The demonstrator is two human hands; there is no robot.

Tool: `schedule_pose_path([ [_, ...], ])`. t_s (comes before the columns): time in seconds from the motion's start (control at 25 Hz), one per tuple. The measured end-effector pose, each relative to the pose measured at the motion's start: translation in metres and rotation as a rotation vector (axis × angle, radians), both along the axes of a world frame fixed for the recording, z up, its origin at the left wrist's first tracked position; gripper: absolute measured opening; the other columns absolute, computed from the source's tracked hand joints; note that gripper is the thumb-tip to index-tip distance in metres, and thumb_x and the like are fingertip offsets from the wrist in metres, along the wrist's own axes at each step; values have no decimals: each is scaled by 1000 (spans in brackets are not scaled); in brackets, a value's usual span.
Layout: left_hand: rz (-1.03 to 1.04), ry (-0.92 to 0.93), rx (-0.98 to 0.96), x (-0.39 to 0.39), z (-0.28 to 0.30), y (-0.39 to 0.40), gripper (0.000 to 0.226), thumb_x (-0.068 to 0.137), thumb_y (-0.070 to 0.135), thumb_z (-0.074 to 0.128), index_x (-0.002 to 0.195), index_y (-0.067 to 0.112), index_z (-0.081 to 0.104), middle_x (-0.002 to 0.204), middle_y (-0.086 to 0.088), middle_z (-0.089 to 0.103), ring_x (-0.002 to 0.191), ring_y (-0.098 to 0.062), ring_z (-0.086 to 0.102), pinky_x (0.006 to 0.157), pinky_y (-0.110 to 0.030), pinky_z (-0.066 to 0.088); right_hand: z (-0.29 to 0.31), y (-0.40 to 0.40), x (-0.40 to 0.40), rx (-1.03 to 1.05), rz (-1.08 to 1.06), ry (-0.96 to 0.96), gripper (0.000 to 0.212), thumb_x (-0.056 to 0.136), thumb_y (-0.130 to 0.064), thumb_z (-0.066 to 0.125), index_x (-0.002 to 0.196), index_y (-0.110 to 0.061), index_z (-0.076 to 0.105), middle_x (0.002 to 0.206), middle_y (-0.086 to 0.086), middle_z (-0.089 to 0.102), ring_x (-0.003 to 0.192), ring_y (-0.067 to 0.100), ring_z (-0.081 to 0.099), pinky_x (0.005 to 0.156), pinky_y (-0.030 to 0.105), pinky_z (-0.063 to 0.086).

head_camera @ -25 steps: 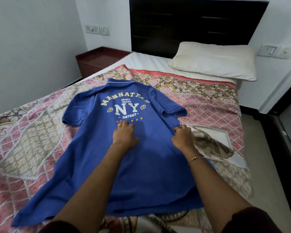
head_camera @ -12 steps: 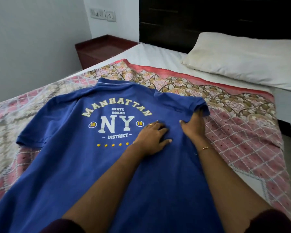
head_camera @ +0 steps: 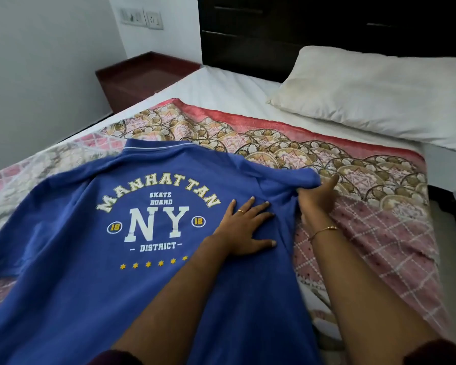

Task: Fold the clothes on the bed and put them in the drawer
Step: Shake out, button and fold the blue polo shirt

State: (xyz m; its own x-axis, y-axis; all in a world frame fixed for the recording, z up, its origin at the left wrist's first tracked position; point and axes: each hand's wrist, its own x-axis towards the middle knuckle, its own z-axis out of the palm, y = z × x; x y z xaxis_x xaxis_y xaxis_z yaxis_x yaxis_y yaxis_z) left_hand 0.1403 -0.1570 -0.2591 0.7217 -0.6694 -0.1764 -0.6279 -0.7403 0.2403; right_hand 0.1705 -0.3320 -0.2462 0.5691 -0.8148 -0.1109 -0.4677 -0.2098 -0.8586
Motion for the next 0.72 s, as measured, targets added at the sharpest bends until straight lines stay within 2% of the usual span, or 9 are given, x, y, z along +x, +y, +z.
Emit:
schedule_pose_path([
  [0.04,9,52,8,2,2,-1,75,84,70,38,147,31,24,157,13,8,146,-13,-4,116,-50,-9,3,-4,6,14,-7,0,48,85,-23,54,130,-9,48,122,23,56,107,40,57,85,48,47],
  [0.12,150,212,-318,3,12,-1,54,93,48,47,141,25,38,154,7,27,143,-12,17,118,-47,-1,17,2,13,-61,-25,-31,29,87,-19,48,102,0,64,104,24,65,96,38,62,74,45,48],
  [0.24,490,417,-912,9,34,15,47,95,49,38,122,14,55,118,-11,61,104,-19,56,103,-41,39,56,64,6,-553,109,-349,24,80,-15,47,70,1,63,72,21,65,64,32,57,54,32,31],
  [0.28,667,428,-1034,14,38,20,55,92,58,34,116,15,58,103,-9,64,90,-19,58,92,-39,45,62,96,-5,-678,242,-455,27,79,-16,47,59,-2,59,60,18,60,54,29,50,50,31,27],
  [0.32,868,658,-1279,13,41,30,51,90,60,35,105,18,62,87,-4,64,78,-18,58,88,-39,46,59,128,-18,-784,381,-512,32,80,-18,46,52,-4,55,53,14,56,50,28,47,46,30,29],
  [0.36,888,694,-1458,18,26,44,41,92,55,38,90,23,62,75,0,64,68,-15,58,89,-41,47,49,153,-33,-820,493,-508,35,80,-22,45,50,-7,55,51,11,55,49,27,48,43,28,32],
  [0.52,1048,703,-1351,18,24,70,9,92,7,52,89,16,54,76,-6,61,61,-16,56,54,-25,49,-18,180,-79,-825,698,-312,27,74,-25,45,52,-14,55,55,5,57,51,25,55,49,29,33],
  [0.64,1008,390,-1458,24,46,82,38,84,-14,32,78,20,49,78,-3,54,57,-11,47,44,-19,37,-33,168,-84,-861,782,-107,19,73,-24,49,70,-14,65,73,8,66,66,27,61,54,28,46],
  [0.72,846,334,-1403,20,71,90,43,79,-20,26,77,13,54,74,0,57,46,-2,48,40,-15,34,-26,153,-73,-805,808,-50,15,70,-15,56,60,-9,65,60,11,65,51,27,62,41,21,42],
])
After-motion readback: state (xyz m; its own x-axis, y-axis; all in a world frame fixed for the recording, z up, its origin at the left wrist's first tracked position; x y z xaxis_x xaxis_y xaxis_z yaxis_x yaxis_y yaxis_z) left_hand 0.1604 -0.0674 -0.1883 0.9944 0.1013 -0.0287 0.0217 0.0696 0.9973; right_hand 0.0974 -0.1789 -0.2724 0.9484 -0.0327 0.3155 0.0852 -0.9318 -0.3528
